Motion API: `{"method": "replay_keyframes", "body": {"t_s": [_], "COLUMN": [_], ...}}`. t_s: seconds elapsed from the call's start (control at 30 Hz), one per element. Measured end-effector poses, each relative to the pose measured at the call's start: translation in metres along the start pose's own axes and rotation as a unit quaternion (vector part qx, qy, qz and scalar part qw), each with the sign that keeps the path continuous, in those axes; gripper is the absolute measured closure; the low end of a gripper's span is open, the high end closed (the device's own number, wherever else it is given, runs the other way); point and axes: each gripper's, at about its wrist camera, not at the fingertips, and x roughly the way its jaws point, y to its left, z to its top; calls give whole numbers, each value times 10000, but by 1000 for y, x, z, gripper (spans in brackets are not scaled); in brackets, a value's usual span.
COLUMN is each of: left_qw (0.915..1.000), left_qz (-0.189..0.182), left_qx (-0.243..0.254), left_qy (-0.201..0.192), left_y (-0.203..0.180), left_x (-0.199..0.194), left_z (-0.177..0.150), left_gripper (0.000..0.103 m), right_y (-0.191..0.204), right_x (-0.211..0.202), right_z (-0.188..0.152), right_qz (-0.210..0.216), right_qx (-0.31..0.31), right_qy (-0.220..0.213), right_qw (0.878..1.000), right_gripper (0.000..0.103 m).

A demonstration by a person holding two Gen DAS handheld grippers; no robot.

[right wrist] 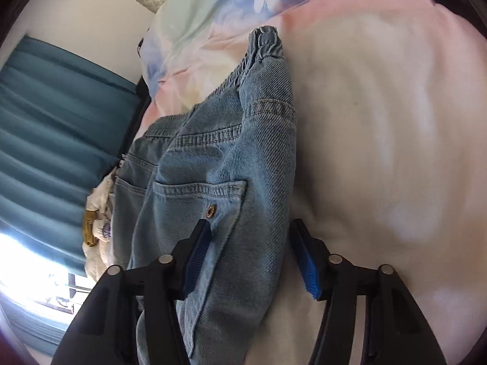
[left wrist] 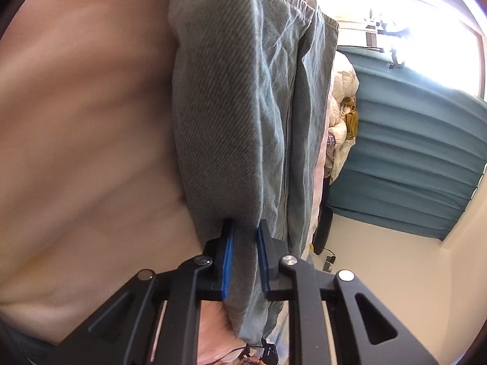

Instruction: Fold clothes

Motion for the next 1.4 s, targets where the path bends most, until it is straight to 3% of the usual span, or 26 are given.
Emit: {"method": "replay_keyframes", "body": {"t_s": [0.07,0.13,0.27,0.37,0.53,0.83,1.0,1.13,1.27,1.4], "left_qw": [10000,9999,9993,9982,9919,9792,9663,9602,9544,9442], "left_qz": [-40,-107,-250,-243,117,967,1563,1873,1975,1893], "left_qx": [55,79,253,513,1191,1657,1888,1962,2186,2632], "left_qy": [-27,-58,-127,-199,-415,-658,-786,-668,-480,-579], "left_y": [-4,-12,-49,-95,-177,-270,-275,-259,-256,-277], "left_x": [-3,-6,-10,-3,34,161,233,262,270,250], "left_z": [1,4,17,33,69,142,168,184,190,181], "left_gripper": [101,101,102,102,102,102,102,102,98,79], "right_y": [10,18,37,70,150,261,291,283,277,283], "right_x": [-1,-10,-18,-19,1,108,188,238,253,238], "right_z": [1,4,15,21,35,54,51,44,42,46], "right_qz": [15,201,540,626,819,523,189,-95,-69,221], "right_qx": [-141,-49,417,237,-376,-1063,-1489,-1681,-1918,-2203], "right_qy": [-97,-231,-297,-327,-242,-19,122,392,579,766], "right_qw": [9999,9995,9972,9972,9956,9930,9886,9850,9797,9722], "right_gripper": [83,90,94,95,96,96,96,96,94,78]}}
